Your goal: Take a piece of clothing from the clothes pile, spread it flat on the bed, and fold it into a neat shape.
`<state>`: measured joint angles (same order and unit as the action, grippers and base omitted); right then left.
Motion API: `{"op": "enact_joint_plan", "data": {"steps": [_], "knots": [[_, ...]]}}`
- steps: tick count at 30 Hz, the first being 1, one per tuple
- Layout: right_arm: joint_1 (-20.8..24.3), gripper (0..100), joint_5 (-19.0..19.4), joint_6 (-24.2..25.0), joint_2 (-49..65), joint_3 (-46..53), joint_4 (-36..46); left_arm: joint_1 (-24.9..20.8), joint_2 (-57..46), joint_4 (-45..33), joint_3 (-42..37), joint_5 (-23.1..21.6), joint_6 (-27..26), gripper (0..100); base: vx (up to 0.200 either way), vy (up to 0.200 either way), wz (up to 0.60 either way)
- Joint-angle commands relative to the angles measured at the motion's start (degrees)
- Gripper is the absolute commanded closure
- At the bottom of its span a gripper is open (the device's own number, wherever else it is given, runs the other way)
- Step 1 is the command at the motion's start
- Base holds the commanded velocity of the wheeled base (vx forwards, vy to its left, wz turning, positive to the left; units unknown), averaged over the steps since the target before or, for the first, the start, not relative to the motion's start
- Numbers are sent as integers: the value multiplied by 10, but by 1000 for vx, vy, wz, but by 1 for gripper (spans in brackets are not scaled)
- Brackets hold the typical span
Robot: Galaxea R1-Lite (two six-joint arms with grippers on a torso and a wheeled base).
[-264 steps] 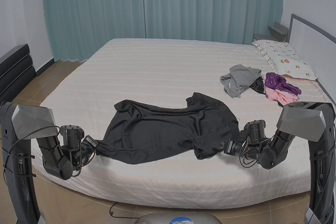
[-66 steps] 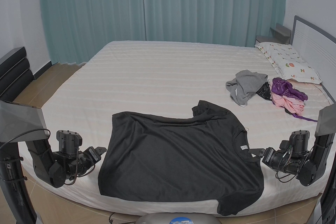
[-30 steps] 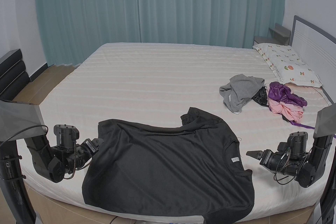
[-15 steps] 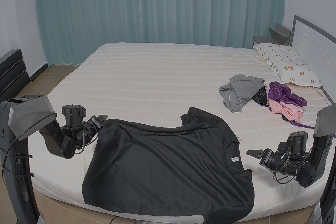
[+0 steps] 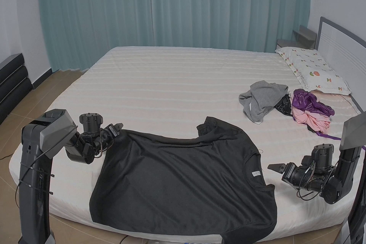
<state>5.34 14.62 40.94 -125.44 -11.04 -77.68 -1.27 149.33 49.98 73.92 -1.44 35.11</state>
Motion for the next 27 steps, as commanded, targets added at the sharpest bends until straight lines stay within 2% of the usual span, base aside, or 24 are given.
{"op": "enact_joint_plan", "data": {"steps": [1,5,6,13,17,23,24,25,27], "knots": [[2,0,1,0,-3,0,1,1,38,-1,24,2,-1,0,0,0,0],[13,0,-5,-1,-12,-1,-1,1,43,-1,33,3,-1,0,0,0,0],[13,0,-5,-1,-12,-1,-1,1,43,-1,33,3,-1,100,0,0,0],[27,0,-6,-1,-44,-22,-46,1,42,20,50,19,14,100,0,0,0],[41,0,-31,-8,-76,-101,-48,3,42,57,54,27,36,100,0,0,0],[58,0,-40,-34,-127,-289,58,3,40,59,55,34,52,100,0,0,0],[59,0,-40,-35,-129,-293,60,3,40,59,55,34,52,100,0,0,0],[68,0,-42,-44,-152,-354,101,3,40,59,53,34,53,100,0,0,0],[70,0,-42,-67,-168,-410,151,3,42,61,53,35,56,100,0,0,0]]}}
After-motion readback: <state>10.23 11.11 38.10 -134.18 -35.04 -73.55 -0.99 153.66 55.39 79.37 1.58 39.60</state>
